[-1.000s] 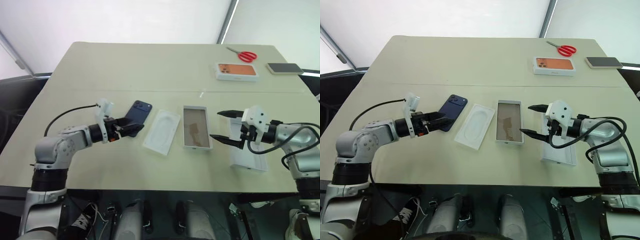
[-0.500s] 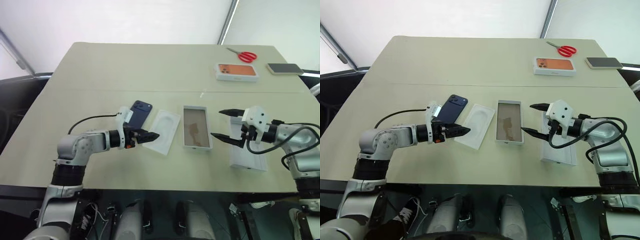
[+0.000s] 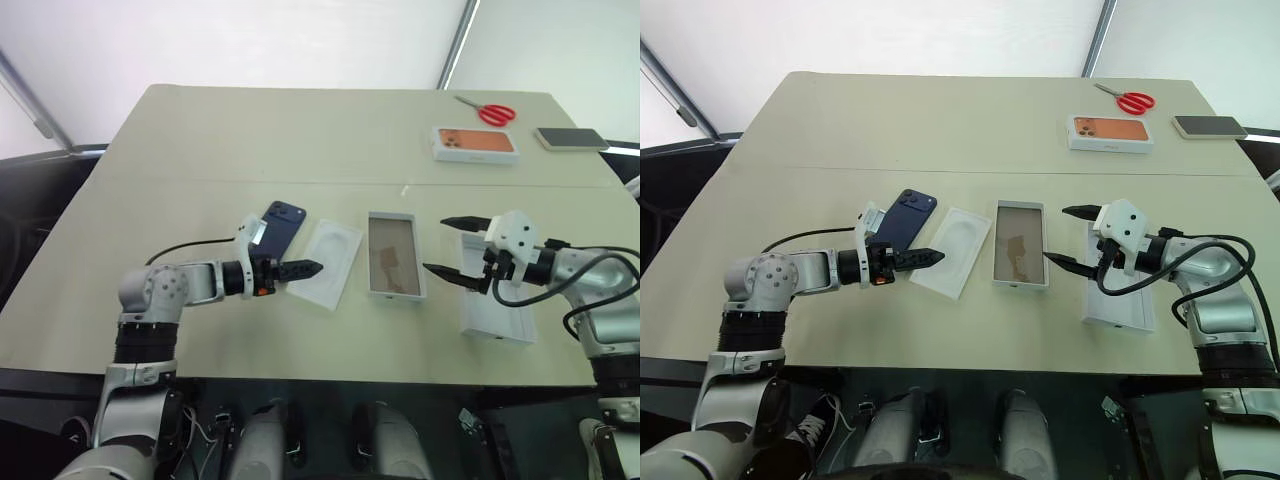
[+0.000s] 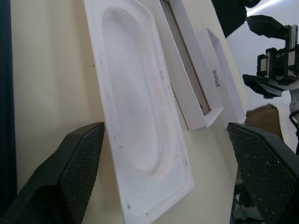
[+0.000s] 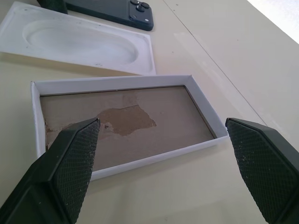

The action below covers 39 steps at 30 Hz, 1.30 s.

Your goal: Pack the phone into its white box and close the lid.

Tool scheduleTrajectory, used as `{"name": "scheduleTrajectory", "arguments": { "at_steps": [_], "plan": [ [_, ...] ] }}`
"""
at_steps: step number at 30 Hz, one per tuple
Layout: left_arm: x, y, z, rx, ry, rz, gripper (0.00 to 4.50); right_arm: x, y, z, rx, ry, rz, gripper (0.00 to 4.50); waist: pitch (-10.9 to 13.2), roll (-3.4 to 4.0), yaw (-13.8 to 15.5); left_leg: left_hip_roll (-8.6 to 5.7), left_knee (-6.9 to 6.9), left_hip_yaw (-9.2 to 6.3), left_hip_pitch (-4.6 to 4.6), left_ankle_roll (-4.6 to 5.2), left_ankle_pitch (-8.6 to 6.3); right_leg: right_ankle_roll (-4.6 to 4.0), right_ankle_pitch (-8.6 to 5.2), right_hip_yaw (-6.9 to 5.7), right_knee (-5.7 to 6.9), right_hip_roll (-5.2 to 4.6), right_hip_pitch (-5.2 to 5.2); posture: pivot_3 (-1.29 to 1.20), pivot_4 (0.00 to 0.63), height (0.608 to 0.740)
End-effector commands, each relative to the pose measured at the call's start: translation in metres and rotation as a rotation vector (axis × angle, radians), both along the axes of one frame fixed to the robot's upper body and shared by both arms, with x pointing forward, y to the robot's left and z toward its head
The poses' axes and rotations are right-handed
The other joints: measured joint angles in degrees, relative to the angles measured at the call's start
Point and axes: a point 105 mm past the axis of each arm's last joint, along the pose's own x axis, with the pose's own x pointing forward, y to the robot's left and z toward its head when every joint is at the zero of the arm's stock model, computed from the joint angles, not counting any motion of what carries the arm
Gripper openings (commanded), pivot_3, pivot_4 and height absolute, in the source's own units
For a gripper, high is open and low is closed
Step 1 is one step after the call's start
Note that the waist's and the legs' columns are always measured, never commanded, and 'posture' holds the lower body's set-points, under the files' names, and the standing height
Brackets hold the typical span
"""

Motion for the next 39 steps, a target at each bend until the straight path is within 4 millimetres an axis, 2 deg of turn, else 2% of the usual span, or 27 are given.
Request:
{"name": "scheduleTrajectory", "arguments": {
  "at_steps": [1,6,15,22,26,28,31,34,39],
  "plan": [
    [-0.003,-0.002,-0.008,0.033,0.029,-0.001,2.6,0.002,0.003,0.013,0.009,-0.056,0.008,4.5,0.0,0.0,-0.1,0.0,0.0,0.0,0.0,0.0,0.0,0.0,0.0,0.0,0.0,0.0,0.0,0.0,0.15,0.738],
    [0.003,0.007,-0.016,0.063,0.06,0.041,0.02,0.003,0.002,0.014,0.005,-0.061,0.007,4.5,-0.01,0.0,-0.15,0.01,0.0,0.0,0.0,-0.01,0.0,0.0,0.0,0.0,0.0,0.02,-0.01,0.0,0.15,0.738],
    [0.008,0.012,-0.004,-0.011,0.065,0.088,0.02,0.001,0.008,0.01,0.027,-0.03,0.021,4.5,-0.01,0.0,-0.28,0.04,0.0,0.0,0.03,-0.02,0.01,-0.01,0.0,0.01,0.01,-0.02,0.01,0.0,0.15,0.738],
    [0.023,0.028,0.025,-0.104,0.008,0.182,0.02,-0.021,0.05,-0.017,0.014,0.142,0.164,4.5,0.0,-0.01,-0.24,0.07,0.0,-0.02,0.02,-0.03,0.01,-0.01,0.0,0.01,0.01,-0.03,-0.01,0.0,0.15,0.738],
    [0.025,0.031,0.032,-0.089,-0.019,0.188,0.02,-0.028,0.071,-0.028,-0.004,0.192,0.226,4.5,0.0,-0.02,-0.07,0.04,0.0,-0.03,0.0,-0.03,0.0,-0.01,0.0,0.0,0.01,-0.05,-0.02,0.0,0.15,0.738],
    [0.025,0.031,0.034,-0.087,-0.028,0.191,0.02,-0.029,0.071,-0.037,-0.067,0.197,0.236,4.5,0.0,-0.03,-0.03,0.03,0.0,-0.03,0.0,-0.03,0.0,-0.01,0.0,0.0,0.01,-0.05,-0.02,0.0,0.15,0.738],
    [0.025,0.029,0.035,-0.075,-0.049,0.189,0.02,-0.019,0.066,-0.044,-0.083,0.221,0.187,4.5,0.0,-0.03,-0.13,0.03,0.0,-0.02,-0.01,-0.04,0.0,-0.01,0.0,-0.01,0.01,-0.02,-0.02,0.0,0.15,0.738],
    [0.024,0.029,0.036,-0.074,-0.057,0.197,0.0,-0.018,0.061,-0.048,-0.126,0.227,0.19,3.18,0.0,-0.03,-0.17,0.03,0.0,-0.02,-0.01,-0.04,0.01,-0.01,0.0,-0.01,0.01,0.02,-0.02,0.0,0.15,0.738],
    [0.023,0.03,0.041,-0.102,-0.053,0.21,0.0,-0.019,0.065,-0.049,-0.13,0.229,0.227,0.65,0.01,-0.04,-0.17,0.03,0.0,-0.01,-0.01,-0.04,0.01,-0.01,0.0,-0.01,0.01,0.03,-0.02,0.0,0.15,0.738]
  ]
}}
